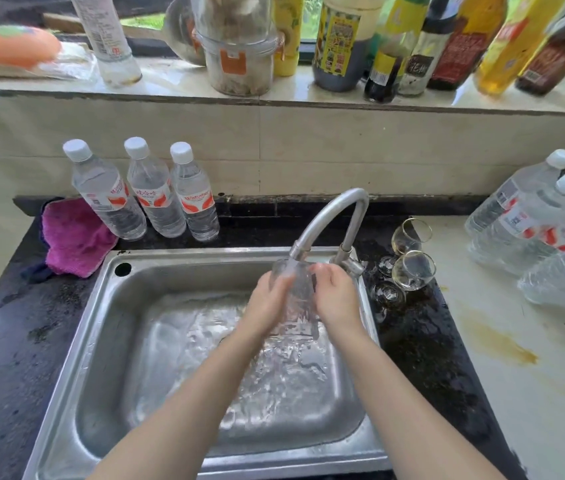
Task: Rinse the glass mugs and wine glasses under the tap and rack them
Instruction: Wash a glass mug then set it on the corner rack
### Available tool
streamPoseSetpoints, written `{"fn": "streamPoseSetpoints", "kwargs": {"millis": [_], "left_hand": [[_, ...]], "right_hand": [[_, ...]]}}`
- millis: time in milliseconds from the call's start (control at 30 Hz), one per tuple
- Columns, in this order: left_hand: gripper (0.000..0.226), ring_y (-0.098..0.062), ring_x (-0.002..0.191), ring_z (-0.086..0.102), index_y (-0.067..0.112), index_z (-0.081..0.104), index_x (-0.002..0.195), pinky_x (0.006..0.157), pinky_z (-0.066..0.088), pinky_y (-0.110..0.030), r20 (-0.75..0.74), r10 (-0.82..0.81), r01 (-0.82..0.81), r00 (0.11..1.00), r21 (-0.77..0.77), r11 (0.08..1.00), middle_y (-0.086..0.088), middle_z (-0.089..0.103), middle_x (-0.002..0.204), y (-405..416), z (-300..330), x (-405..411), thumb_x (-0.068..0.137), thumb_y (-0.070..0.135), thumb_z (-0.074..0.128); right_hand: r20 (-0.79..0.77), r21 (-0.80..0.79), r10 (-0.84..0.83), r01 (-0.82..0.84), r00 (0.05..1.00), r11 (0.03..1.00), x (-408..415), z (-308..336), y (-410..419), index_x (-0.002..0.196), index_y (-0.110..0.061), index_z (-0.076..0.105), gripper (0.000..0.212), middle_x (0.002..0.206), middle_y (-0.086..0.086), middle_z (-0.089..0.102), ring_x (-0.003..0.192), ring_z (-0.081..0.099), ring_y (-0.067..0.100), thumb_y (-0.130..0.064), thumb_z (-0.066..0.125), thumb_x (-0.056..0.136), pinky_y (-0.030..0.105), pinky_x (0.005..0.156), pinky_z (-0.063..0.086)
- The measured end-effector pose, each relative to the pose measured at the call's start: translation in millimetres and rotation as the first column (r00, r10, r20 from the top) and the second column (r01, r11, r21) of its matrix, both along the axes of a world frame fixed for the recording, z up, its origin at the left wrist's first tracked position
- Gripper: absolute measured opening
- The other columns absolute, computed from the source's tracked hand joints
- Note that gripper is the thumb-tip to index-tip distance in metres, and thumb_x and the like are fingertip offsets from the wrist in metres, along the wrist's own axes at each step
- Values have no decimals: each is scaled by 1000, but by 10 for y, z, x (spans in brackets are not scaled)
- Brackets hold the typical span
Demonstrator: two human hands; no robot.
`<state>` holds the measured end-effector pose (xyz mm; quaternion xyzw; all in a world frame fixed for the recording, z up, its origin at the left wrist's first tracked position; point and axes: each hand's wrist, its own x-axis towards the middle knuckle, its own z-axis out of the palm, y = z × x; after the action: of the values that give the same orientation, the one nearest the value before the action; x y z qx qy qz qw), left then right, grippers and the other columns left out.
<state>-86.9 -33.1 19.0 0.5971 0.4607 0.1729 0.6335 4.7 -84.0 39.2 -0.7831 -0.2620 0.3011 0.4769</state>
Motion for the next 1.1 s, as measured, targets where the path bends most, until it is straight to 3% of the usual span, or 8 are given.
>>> {"fn": "streamPoseSetpoints", "kwargs": {"millis": [67,167,333,567,667,733,900,1100], "left_hand": [[53,-17,110,53,17,33,140,85,47,-36,-163,135,-72,977,344,936,1,54,121,-134,22,76,96,47,37],[61,-19,120,48,21,19,147,95,44,-42,-203,109,-3,973,463,886,-2,45,132,-160,35,70,95,46,39],[45,-20,83,67,17,64,90,79,54,-41,86,223,-223,971,-10,975,-4,70,87,161,271,103,100,44,29],[46,-25,90,67,22,65,109,72,55,-37,271,6,81,962,-310,947,-12,70,102,70,139,-38,98,52,32],[61,-33,91,68,14,66,109,69,56,-35,205,92,-26,974,-305,952,-16,71,101,78,116,-16,96,58,26],[55,-33,86,67,11,61,107,66,53,-34,169,182,-154,969,-164,974,-9,71,97,38,87,44,94,58,34],[42,-18,80,59,10,54,101,67,46,-24,121,354,-368,927,126,921,-1,63,85,-43,30,81,92,50,47],[31,-15,83,63,21,58,97,69,53,-34,107,334,-343,936,79,936,2,66,90,-115,46,78,91,50,49]], "right_hand": [[4,66,-62,62,998,996,-69,29,19,93,-9,61,29,74,-3,59,69,55,13,-26,39,101,24,60,44],[-11,202,-52,53,999,978,-153,114,-19,94,-9,60,24,77,-3,63,70,59,4,-23,42,101,12,60,45],[-34,274,-45,52,998,960,-185,119,-105,95,-13,65,22,76,-8,66,68,61,-5,-19,44,100,10,62,47],[-534,209,-4,137,845,968,119,-40,-100,85,-12,63,30,47,-9,29,38,24,4,-21,40,102,16,39,23],[-179,-32,56,-63,982,998,61,-9,-56,100,-15,60,29,82,0,59,75,61,8,-27,34,102,24,69,52],[112,-158,160,-142,981,977,-58,38,-64,134,-15,43,38,137,2,43,131,39,14,-30,30,102,33,109,33],[219,-34,232,-231,948,972,-550,52,-167,151,-19,14,51,158,-4,17,145,11,9,-32,23,103,22,116,7],[-459,-24,93,-117,883,993,-37,44,263,93,-27,63,41,91,-2,69,93,65,19,-50,29,98,39,84,52]]}}
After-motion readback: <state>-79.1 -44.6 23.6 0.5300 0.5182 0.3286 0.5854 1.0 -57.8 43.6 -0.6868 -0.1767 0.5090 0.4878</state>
